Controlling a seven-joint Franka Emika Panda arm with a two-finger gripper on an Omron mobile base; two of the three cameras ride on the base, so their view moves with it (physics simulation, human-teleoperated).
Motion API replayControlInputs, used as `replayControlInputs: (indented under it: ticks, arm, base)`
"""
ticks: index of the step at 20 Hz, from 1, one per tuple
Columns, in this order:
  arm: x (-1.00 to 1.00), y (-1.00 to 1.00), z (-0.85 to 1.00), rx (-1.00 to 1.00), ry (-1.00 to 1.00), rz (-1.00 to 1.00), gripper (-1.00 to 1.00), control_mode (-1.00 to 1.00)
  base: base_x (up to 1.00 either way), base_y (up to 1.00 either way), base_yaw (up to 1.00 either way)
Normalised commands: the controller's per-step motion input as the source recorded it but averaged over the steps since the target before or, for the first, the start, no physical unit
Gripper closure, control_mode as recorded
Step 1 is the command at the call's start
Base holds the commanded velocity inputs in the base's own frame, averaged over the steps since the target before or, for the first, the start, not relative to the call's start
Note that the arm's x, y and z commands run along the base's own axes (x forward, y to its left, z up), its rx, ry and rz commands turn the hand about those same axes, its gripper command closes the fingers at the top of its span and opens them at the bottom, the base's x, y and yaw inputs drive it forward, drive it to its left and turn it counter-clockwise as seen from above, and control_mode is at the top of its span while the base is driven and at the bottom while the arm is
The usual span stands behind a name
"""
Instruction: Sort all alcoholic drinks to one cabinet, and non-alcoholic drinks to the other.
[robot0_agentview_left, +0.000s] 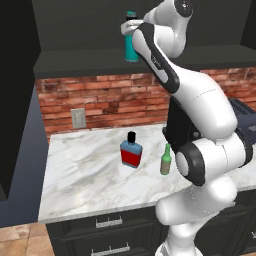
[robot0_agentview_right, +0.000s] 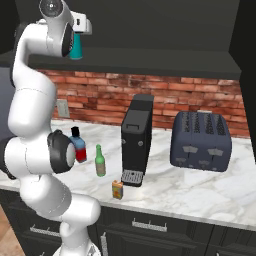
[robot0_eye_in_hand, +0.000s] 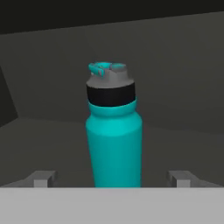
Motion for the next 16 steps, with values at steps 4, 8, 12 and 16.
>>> replayControlInputs:
  ticks: [4,8,12,16]
  arm:
    - [-0.84,-0.14,0.07,0.12,0.0,0.0,-1.0,-1.0]
    - [-0.94,-0.27,0.09,0.14,0.01,0.0,-1.0,-1.0]
    - [-0.98,-0.39,0.06,0.1,0.02,0.0,-1.0,-1.0]
    - [-0.88,-0.47,0.01,0.0,0.0,0.0,-1.0,-1.0]
  base:
    - [0.0,0.0,0.0]
    - [0.0,0.0,0.0]
    - [0.0,0.0,0.0]
    - [0.0,0.0,0.0]
